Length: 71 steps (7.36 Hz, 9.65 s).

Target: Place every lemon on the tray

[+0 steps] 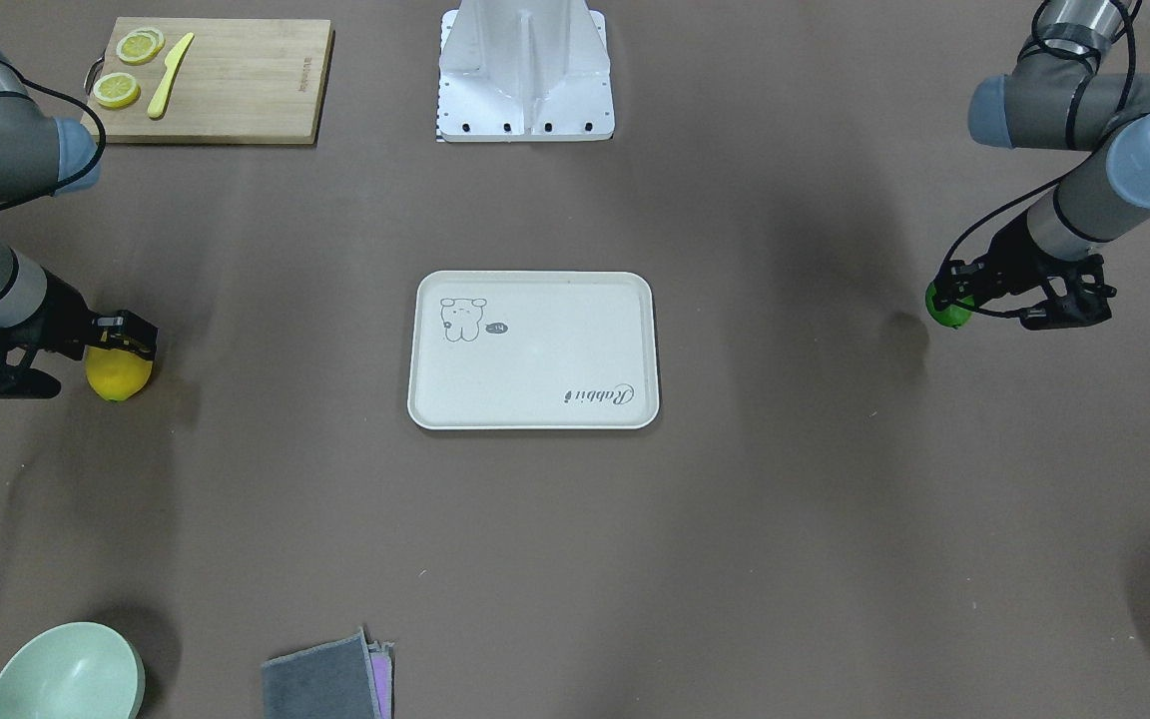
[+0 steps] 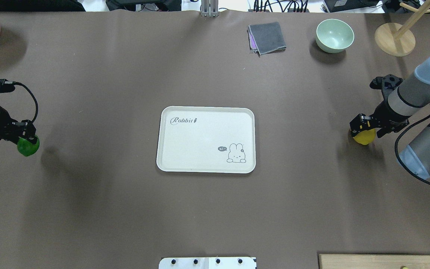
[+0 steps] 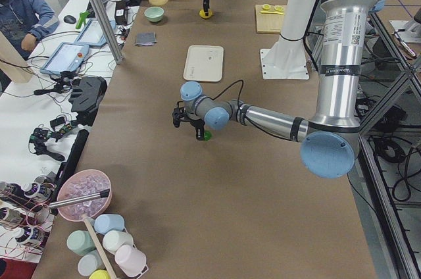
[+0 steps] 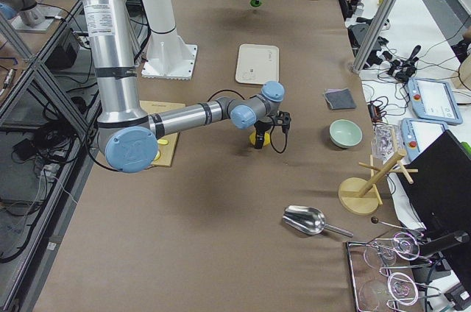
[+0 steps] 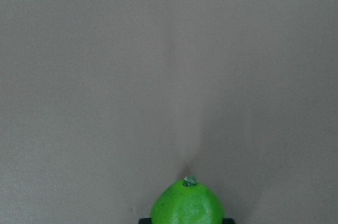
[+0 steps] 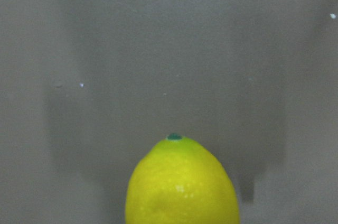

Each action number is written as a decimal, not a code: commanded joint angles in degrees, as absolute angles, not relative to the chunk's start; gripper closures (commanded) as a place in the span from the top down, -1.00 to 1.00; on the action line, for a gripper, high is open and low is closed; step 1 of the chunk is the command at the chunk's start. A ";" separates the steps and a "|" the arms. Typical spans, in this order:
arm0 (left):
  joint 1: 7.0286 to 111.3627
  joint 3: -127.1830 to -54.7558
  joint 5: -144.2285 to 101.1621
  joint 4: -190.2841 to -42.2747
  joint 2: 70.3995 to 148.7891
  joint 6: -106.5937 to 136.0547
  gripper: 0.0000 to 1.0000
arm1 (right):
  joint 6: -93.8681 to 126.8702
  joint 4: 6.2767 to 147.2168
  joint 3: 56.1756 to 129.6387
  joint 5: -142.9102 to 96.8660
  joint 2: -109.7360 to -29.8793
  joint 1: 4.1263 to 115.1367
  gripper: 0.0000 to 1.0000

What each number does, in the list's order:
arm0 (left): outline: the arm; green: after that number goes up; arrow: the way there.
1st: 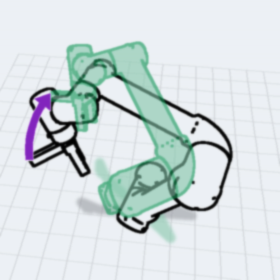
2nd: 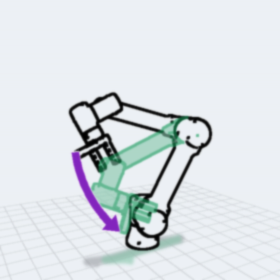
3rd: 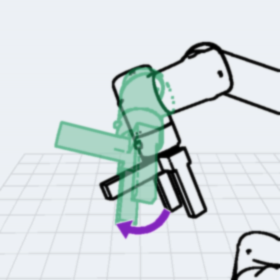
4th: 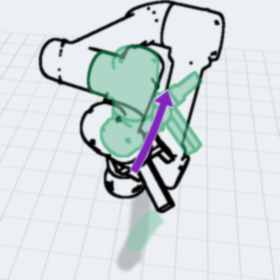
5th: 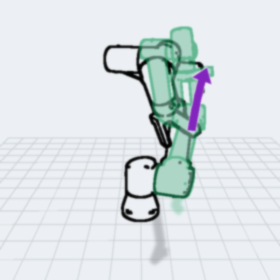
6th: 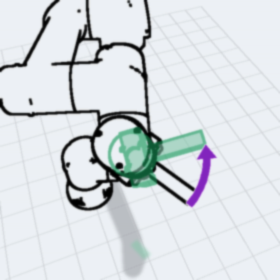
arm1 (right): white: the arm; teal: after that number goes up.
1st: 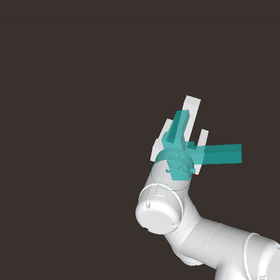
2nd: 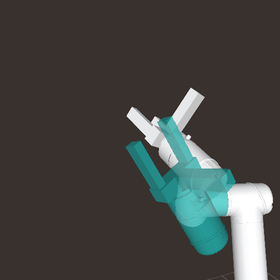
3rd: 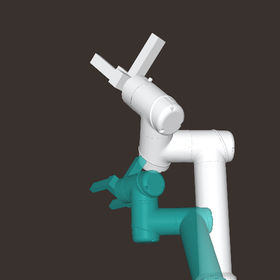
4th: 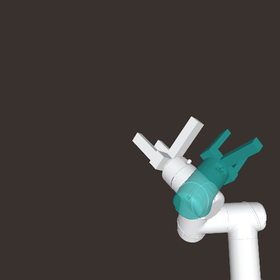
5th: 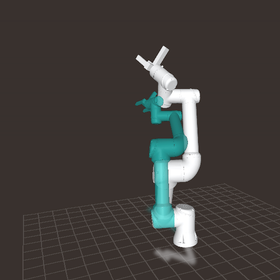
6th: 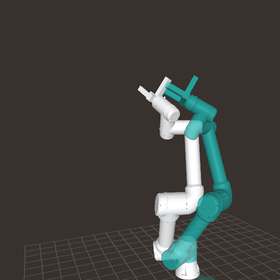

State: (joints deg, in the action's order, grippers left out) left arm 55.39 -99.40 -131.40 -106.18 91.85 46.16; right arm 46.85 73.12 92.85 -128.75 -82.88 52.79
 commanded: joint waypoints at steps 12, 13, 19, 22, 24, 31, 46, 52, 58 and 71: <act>47.48 -103.39 -131.66 -60.38 136.19 55.18 -1.00 | 67.36 68.83 95.01 -122.97 -66.03 41.33 -1.00; 45.11 -101.97 -131.57 -60.82 138.23 58.24 -1.00 | 69.06 68.91 95.01 -121.74 -63.74 39.92 -1.00; 38.94 -98.01 -129.82 -72.15 137.55 66.71 -1.00 | 79.54 60.56 83.50 -115.40 -53.26 32.26 0.98; 39.11 -92.49 -126.21 -80.47 136.67 66.70 -1.00 | 79.11 65.00 88.64 -118.89 -57.01 36.27 1.00; 38.50 -88.45 -123.16 -83.99 136.50 66.88 -1.00 | 76.40 67.15 99.80 -121.98 -67.10 40.67 1.00; 35.42 -79.63 -118.12 -99.04 133.42 67.94 0.99 | 59.44 67.32 107.64 -128.23 -87.93 59.40 1.00; 74.41 -108.30 -131.66 -70.48 93.81 2.42 0.96 | 6.77 86.92 100.28 -131.48 -97.91 90.88 1.00; 89.19 -96.71 -131.66 -73.82 86.66 -22.91 0.96 | 6.86 86.75 100.46 -132.19 -98.53 91.05 1.00; 91.93 -95.27 -131.57 -67.85 88.33 -22.94 0.96 | 6.86 86.84 100.89 -132.54 -98.79 91.32 1.00; 92.37 -96.59 -131.75 -67.41 90.09 -15.21 0.97 | 6.86 87.19 100.99 -132.54 -98.79 91.49 1.00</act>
